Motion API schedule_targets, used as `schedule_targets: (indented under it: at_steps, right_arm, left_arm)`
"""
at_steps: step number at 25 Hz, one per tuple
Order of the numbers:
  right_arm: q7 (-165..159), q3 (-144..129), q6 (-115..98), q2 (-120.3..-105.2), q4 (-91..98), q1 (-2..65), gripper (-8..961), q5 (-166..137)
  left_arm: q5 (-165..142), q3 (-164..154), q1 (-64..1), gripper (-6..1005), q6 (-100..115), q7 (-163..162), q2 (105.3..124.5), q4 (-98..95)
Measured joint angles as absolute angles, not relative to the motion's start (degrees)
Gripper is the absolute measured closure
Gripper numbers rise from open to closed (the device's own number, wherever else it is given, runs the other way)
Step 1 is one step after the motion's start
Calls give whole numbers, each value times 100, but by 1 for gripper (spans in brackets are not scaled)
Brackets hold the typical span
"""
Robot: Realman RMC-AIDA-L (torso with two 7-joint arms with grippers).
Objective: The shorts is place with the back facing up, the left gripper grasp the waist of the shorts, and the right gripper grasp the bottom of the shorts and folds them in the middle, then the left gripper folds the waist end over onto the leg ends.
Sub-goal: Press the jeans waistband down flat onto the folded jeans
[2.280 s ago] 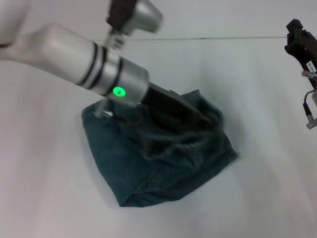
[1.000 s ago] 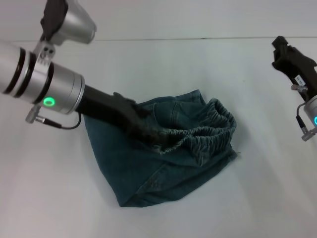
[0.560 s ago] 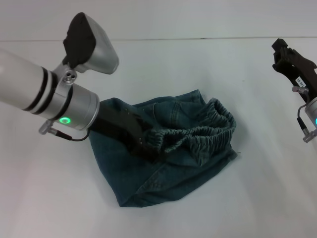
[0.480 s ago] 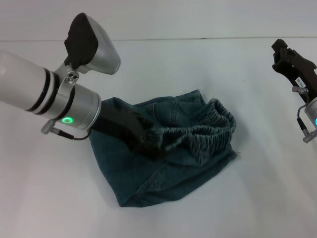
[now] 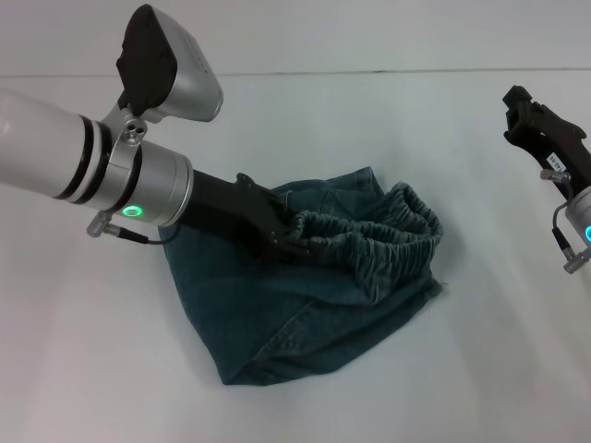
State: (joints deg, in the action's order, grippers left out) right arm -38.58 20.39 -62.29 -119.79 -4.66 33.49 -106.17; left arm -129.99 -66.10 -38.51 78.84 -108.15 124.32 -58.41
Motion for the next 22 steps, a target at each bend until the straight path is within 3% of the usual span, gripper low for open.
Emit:
schedule_targets:
  at_steps: [11,16,22]
  right_arm:
    - [-3858,2015,-6211,-11979,-437,3341,942,-10617]
    - [-3858,1973,-6211,-11979,-412,3321,941,-10617]
    - [-3863,1969,-6214,-11979,-414,3250,940,-10617]
  left_arm:
    - [-12717,-6652,-3941,610,7726,-10573,12427,-5793]
    - [-12712,-6653,-4223,814,7483,-10571,12417,-5732]
    - [-12576,-6876,-4668,902,6789,-10558,12430,-5145]
